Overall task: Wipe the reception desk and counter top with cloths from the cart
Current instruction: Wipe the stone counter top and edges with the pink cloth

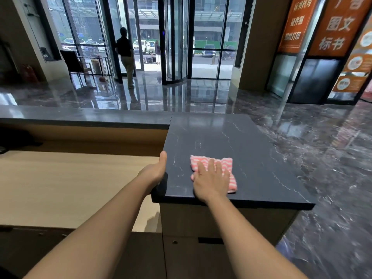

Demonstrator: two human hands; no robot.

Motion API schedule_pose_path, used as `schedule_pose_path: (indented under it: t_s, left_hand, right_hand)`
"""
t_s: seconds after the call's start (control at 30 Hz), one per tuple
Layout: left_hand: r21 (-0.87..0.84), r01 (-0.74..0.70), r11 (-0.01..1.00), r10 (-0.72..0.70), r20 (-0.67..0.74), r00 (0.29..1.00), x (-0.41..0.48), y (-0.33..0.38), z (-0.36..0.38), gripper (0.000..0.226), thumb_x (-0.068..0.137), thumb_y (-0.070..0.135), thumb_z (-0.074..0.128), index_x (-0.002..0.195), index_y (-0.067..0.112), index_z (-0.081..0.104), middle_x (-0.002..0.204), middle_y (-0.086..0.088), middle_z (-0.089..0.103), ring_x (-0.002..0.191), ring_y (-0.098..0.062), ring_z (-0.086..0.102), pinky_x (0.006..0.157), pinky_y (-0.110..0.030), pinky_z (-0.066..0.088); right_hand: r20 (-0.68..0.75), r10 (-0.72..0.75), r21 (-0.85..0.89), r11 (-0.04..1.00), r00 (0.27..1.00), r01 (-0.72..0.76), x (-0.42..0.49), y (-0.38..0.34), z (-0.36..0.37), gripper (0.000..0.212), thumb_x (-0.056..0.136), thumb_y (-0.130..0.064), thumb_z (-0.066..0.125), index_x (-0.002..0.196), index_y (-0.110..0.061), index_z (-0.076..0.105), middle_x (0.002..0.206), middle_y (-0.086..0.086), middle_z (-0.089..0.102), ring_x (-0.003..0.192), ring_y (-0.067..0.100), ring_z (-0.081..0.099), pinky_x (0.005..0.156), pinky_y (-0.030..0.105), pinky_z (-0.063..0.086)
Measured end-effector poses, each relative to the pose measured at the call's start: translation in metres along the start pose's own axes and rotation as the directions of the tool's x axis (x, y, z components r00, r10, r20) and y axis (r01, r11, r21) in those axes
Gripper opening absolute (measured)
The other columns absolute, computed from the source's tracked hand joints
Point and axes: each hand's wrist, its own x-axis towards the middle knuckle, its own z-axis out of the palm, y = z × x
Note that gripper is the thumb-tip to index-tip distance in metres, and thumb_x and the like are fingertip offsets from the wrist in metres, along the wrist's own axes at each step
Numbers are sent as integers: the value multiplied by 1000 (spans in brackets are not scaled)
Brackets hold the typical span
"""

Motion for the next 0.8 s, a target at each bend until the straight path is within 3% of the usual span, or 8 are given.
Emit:
schedule_pose_path:
  t_s: [0.1,0.17,0.27,0.37,0.47,0.53,0.63,0.8]
  left_hand:
    - [-50,-24,998,23,-2,1000,-1,-4,-1,94,75,88,15,104,11,61,105,-14,62,99,-32,61,94,-45,51]
    - [-68,-38,997,37,-6,999,-3,-5,-1,85,82,82,16,94,9,58,101,-14,63,96,-31,62,90,-43,53]
    - [-60,-22,998,21,-12,1000,-8,-7,-3,86,85,80,14,94,6,57,100,-16,64,93,-29,63,82,-39,53]
    - [-75,2,997,-2,4,1000,-12,-6,-6,85,86,79,12,89,7,56,87,-14,61,83,-27,61,77,-36,53]
    - [-55,18,998,-17,16,1000,-13,-3,-4,91,86,78,12,106,3,58,94,-18,63,87,-29,61,65,-34,51]
    - [-42,7,999,-6,9,1000,-17,-1,-2,92,87,78,11,117,4,56,105,-17,61,91,-30,59,63,-34,48]
    - [-32,-8,999,8,-1,1000,-21,-1,-1,94,86,79,11,132,6,48,132,-19,51,113,-37,53,86,-41,48]
    - [-69,1,998,-2,-25,1000,-32,1,-1,89,89,74,14,145,8,34,149,-16,36,130,-39,42,90,-42,41]
  right_hand:
    - [9,-116,3,993,993,116,-17,-43,5,54,102,-41,32,153,-28,19,164,9,3,150,32,-2,119,51,0]
    - [50,-209,-28,977,977,211,-26,-67,8,62,100,-39,42,154,-28,14,164,9,0,150,32,-7,120,50,-2]
    - [88,-313,-64,946,946,319,-33,-80,13,71,99,-35,46,156,-24,5,164,6,-5,149,28,-12,119,47,-8]
    - [53,-447,-16,894,893,449,-32,-63,11,57,103,-34,36,155,-24,15,164,3,5,151,24,-4,120,45,-2]
    - [71,-536,-36,841,841,540,-33,-34,7,52,103,-45,27,153,-29,23,163,0,10,151,22,2,121,45,5]
    - [79,-536,-37,841,840,540,-35,-12,2,54,102,-50,27,152,-30,26,163,-2,10,151,19,3,121,42,5]
    - [83,-482,20,876,872,482,-36,23,-10,56,102,-51,29,153,-31,24,163,-7,8,150,14,3,120,37,3]
    - [65,-270,3,963,961,270,-24,92,-22,52,103,-49,28,152,-35,25,163,-9,11,150,12,8,120,33,7]
